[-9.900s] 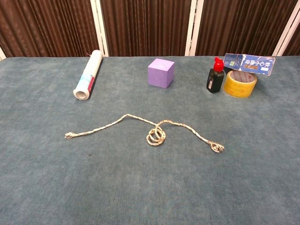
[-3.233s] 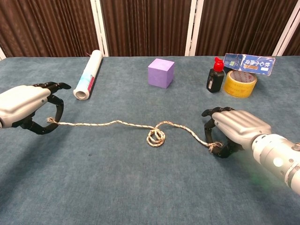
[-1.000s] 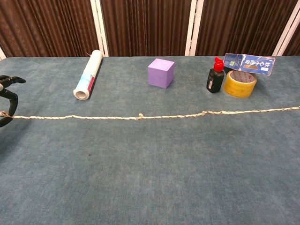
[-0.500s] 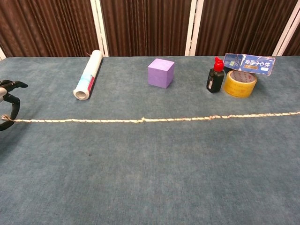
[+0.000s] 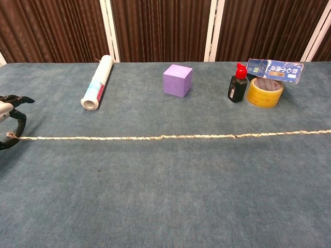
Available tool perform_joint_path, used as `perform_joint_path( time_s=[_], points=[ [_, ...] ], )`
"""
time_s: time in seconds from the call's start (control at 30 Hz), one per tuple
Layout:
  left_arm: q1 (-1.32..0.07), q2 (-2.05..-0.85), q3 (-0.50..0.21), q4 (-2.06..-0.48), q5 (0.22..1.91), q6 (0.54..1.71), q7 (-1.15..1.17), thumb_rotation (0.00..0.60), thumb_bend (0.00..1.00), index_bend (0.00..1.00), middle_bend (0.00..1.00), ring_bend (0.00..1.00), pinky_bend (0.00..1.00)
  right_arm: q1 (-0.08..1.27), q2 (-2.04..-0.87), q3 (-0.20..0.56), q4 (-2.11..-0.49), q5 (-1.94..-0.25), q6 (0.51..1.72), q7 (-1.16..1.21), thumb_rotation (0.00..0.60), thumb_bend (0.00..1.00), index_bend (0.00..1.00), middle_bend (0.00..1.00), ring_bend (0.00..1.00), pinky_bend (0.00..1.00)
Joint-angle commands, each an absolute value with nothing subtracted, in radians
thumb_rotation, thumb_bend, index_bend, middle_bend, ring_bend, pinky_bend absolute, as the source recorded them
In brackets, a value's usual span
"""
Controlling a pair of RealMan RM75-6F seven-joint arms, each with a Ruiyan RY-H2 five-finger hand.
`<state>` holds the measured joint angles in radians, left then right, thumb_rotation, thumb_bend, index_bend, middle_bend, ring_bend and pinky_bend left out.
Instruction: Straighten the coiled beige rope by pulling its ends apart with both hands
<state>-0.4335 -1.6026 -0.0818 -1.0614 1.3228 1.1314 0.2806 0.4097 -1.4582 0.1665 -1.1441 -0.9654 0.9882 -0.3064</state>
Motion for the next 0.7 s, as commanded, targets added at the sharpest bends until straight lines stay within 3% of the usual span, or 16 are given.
perform_joint_path(
  time_s=[0.03,0.23,0.47,0.53,0.6,0.7],
  points=[
    [-0.437,-1.613,-0.083,-1.046,1.323,1.125,0.275,0.6,0.4,0.61,0.05,0.0,0.12,0.412,-1.472,0.166,-1.126,-0.965,0.983,-0.308,0.6,0.69,0.82,0.21,0.01,0.0],
    [-0.441,-1.625,-0.076,-1.027,1.325,1.108,0.268,0.6,0.4,0.55,0.05,0.0,0.12,0.415,-1.49,0.162,-1.099,-0.97,0.967,-0.304,0.6,0.68,0.77,0.21,0.01,0.0],
    [-0.441,-1.644,-0.072,-1.003,1.331,1.1,0.251,0.6,0.4,0.4,0.04,0.0,0.12,0.414,-1.499,0.157,-1.097,-0.982,0.951,-0.291,0.6,0.68,0.67,0.21,0.01,0.0],
    [-0.44,-1.642,-0.071,-1.004,1.33,1.098,0.252,0.6,0.4,0.28,0.03,0.0,0.12,0.415,-1.491,0.153,-1.104,-0.97,0.935,-0.309,0.6,0.68,0.55,0.2,0.01,0.0],
    [-0.439,-1.639,-0.072,-1.007,1.328,1.099,0.253,0.6,0.4,0.1,0.02,0.0,0.12,0.418,-1.481,0.153,-1.114,-0.948,0.918,-0.331,0.6,0.68,0.31,0.14,0.0,0.0],
    [-0.435,-1.632,-0.074,-1.015,1.319,1.095,0.262,0.6,0.4,0.0,0.0,0.0,0.12,0.421,-1.465,0.151,-1.133,-0.912,0.895,-0.366,0.6,0.68,0.05,0.05,0.0,0.0]
  ],
)
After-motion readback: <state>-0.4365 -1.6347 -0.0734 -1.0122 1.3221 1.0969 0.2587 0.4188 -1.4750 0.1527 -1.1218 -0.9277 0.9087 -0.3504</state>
